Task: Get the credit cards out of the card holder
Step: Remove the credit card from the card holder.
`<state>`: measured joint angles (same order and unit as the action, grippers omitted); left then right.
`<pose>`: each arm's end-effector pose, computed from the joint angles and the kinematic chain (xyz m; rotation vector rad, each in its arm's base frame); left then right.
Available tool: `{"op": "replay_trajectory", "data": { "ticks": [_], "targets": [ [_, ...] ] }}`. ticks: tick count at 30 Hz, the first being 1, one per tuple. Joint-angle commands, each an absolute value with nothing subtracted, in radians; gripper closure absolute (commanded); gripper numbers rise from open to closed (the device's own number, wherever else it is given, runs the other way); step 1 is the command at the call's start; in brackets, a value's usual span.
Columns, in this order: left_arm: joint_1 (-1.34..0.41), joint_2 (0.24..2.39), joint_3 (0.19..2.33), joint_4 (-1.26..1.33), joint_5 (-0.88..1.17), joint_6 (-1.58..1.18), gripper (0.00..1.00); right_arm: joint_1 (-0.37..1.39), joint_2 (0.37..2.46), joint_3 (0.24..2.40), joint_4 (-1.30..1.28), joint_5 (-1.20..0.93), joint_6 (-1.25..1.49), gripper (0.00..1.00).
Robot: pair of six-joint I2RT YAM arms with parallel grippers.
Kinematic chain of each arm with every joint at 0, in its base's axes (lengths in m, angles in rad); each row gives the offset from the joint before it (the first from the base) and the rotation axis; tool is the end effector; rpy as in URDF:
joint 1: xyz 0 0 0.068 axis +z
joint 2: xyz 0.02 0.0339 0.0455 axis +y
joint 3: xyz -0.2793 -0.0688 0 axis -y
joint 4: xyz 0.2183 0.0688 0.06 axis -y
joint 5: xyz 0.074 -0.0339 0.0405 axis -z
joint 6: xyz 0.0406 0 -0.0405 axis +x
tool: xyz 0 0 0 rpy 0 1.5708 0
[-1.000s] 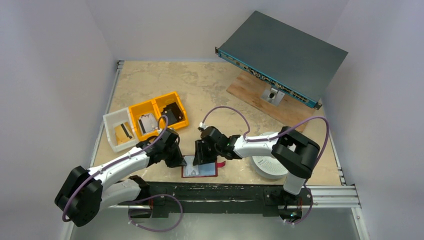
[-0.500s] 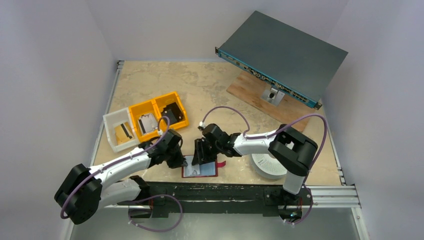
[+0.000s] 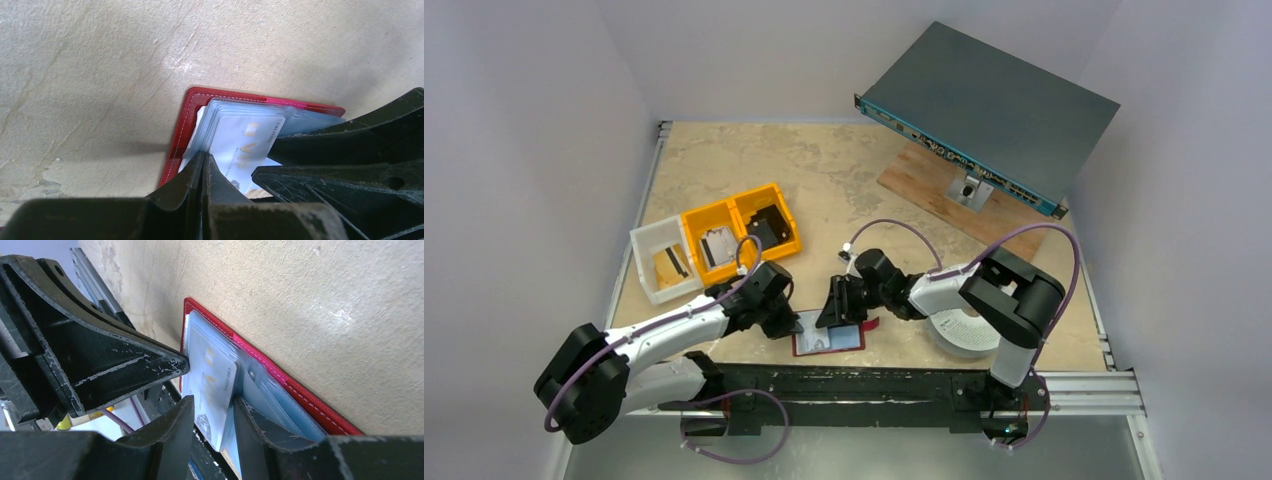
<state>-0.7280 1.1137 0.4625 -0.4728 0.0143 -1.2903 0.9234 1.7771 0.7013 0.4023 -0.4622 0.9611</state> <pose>0.1162 -0.1044 0.1762 -0.7897 2.7513 -0.5613 0.1785 0.2661 0.1545 -0.2475 2.6264 1.3834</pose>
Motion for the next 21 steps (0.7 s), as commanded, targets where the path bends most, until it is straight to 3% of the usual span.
{"op": "replay_trajectory", "data": {
  "ticks": [1, 21],
  "targets": [
    [-0.741, 1.148, 0.427, -0.490, 0.004, -1.325, 1.00, 0.922, 1.762, 0.657, 0.500, -0.497, 1.007, 0.66],
    [-0.741, 1.116, 0.420, -0.549, -0.055, -1.352, 1.00, 0.896, 1.704, 0.617, 0.468, -0.484, 1.014, 0.70]
  ]
}}
